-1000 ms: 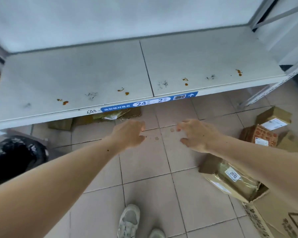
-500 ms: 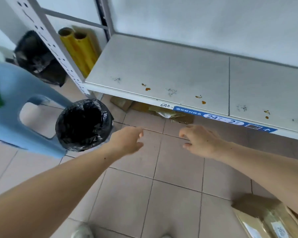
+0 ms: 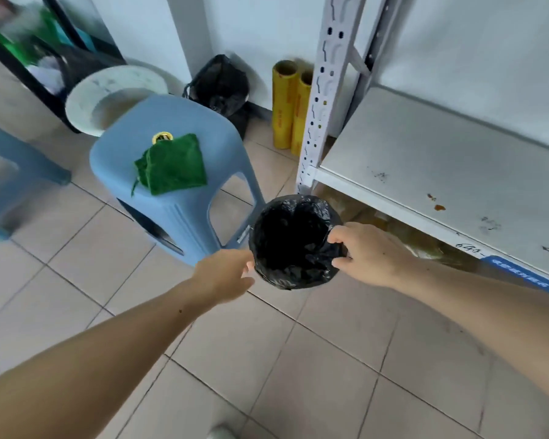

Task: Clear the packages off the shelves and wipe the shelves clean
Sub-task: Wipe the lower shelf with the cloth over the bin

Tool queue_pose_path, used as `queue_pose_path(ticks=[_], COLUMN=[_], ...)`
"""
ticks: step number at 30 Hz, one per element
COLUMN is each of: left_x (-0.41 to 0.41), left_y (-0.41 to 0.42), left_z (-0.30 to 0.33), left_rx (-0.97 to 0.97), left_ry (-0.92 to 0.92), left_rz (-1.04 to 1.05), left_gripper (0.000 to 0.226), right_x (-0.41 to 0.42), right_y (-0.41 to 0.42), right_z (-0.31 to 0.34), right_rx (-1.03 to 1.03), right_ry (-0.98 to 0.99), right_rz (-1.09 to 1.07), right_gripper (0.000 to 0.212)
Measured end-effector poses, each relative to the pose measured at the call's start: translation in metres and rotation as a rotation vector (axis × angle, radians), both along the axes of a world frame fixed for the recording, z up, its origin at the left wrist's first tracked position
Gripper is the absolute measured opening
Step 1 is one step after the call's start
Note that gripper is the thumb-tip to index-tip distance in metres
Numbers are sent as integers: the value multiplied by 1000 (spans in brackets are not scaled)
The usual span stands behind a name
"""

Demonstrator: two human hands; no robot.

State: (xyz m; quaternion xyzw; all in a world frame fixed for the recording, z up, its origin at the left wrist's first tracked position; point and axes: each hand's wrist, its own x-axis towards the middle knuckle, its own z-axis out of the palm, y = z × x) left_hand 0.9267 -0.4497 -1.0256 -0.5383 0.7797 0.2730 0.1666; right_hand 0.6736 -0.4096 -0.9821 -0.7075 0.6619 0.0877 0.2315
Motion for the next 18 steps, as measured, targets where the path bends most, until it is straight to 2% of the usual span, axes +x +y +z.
queue_pose_path(ticks=[5, 9, 18], left_x=[88, 129, 154], left_y=[-31, -49, -81], left_z=[-6, -17, -47], left_rx=[8, 22, 20], left_ry=[1, 13, 56], left_rz=[133, 238, 405], left_gripper=[25, 26, 28], right_x=[88, 147, 234], right_y=[-74, -134, -232], right_z=[2, -6, -57], right_rx=[-95, -161, -247], right_ry=[-106, -185, -146], right_rz=[70, 168, 404], right_gripper=[60, 77, 99])
